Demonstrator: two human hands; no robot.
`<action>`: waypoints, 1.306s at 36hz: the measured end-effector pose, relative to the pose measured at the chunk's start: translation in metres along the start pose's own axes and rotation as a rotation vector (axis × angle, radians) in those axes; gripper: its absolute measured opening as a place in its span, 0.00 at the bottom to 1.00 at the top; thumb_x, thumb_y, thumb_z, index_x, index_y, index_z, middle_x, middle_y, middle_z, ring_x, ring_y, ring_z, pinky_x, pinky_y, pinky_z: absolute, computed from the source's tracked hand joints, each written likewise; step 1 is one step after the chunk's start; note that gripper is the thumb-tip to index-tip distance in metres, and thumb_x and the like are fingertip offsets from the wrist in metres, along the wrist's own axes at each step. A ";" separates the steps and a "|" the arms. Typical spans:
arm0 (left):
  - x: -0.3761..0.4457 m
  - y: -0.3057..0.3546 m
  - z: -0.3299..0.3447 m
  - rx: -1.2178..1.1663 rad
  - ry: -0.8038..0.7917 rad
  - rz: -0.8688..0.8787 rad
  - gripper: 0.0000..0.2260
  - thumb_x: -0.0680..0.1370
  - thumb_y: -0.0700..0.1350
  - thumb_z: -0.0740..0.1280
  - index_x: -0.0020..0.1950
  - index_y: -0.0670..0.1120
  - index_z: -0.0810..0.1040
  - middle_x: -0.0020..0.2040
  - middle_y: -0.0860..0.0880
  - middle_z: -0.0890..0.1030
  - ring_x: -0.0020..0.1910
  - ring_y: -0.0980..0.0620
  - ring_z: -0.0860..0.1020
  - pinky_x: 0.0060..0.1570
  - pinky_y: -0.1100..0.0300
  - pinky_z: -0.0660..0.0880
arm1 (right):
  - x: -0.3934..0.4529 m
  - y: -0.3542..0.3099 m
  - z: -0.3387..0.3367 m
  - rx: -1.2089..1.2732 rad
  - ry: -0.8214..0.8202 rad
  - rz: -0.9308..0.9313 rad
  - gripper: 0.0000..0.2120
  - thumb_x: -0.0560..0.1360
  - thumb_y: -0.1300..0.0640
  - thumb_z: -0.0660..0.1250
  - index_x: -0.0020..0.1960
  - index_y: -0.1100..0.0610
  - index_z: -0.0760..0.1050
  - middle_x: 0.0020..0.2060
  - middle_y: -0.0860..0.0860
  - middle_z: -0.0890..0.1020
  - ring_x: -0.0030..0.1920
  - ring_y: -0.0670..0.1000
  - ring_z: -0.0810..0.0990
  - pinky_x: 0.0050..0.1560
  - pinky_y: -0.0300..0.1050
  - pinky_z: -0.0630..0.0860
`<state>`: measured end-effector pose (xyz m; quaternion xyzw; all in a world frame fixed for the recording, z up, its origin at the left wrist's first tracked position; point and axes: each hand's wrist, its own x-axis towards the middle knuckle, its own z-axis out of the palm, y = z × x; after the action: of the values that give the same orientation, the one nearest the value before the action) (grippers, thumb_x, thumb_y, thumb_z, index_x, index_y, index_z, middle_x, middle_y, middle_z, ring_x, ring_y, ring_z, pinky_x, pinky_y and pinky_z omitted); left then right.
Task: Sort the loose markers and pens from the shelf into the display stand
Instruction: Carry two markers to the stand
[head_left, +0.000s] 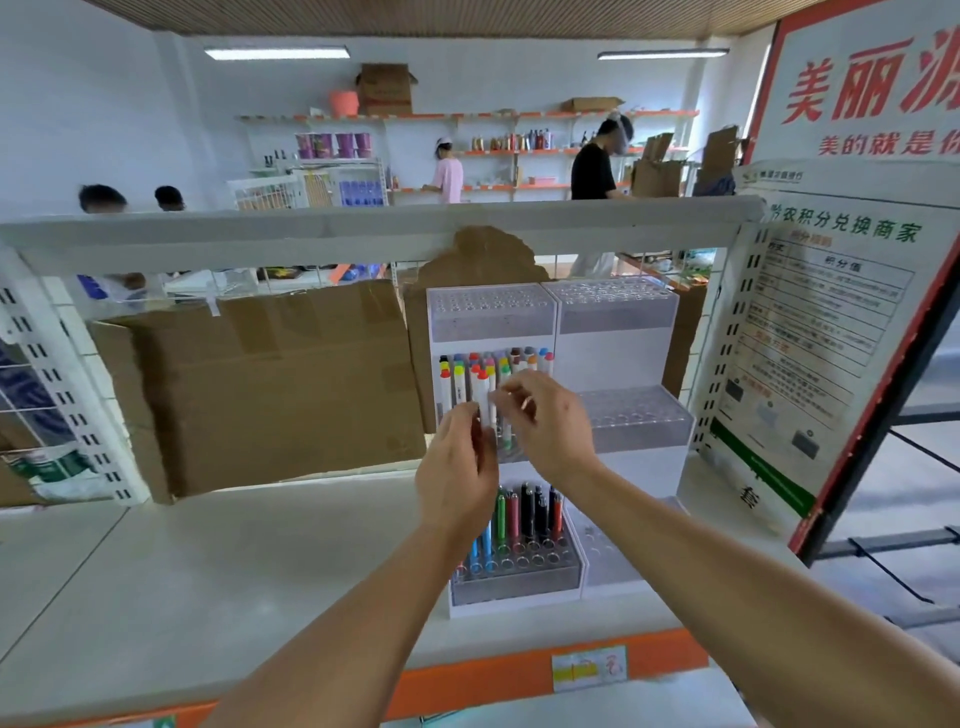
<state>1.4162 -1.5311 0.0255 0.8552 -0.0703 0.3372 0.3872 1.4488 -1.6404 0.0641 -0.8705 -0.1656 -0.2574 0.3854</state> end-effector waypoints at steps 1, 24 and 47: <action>0.001 0.001 0.002 -0.014 -0.001 -0.008 0.03 0.81 0.41 0.59 0.51 0.44 0.71 0.42 0.49 0.75 0.37 0.51 0.72 0.32 0.62 0.65 | 0.000 -0.004 0.001 0.038 -0.023 -0.003 0.06 0.78 0.53 0.64 0.44 0.54 0.75 0.37 0.46 0.78 0.36 0.46 0.76 0.37 0.39 0.74; 0.001 -0.016 -0.007 0.054 0.028 -0.006 0.09 0.81 0.44 0.58 0.58 0.46 0.74 0.52 0.50 0.77 0.47 0.54 0.73 0.41 0.62 0.69 | 0.028 0.018 -0.035 -0.019 0.145 0.033 0.04 0.80 0.59 0.61 0.52 0.60 0.69 0.34 0.49 0.72 0.30 0.43 0.68 0.25 0.28 0.64; 0.000 -0.036 -0.018 0.107 0.071 -0.014 0.09 0.80 0.43 0.59 0.56 0.44 0.76 0.50 0.49 0.79 0.44 0.55 0.74 0.35 0.72 0.62 | 0.027 0.034 -0.006 -0.233 -0.071 0.168 0.05 0.80 0.57 0.59 0.47 0.57 0.68 0.33 0.51 0.75 0.34 0.54 0.75 0.30 0.43 0.68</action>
<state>1.4205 -1.4933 0.0121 0.8626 -0.0323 0.3680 0.3456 1.4856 -1.6648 0.0633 -0.9287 -0.0746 -0.2109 0.2958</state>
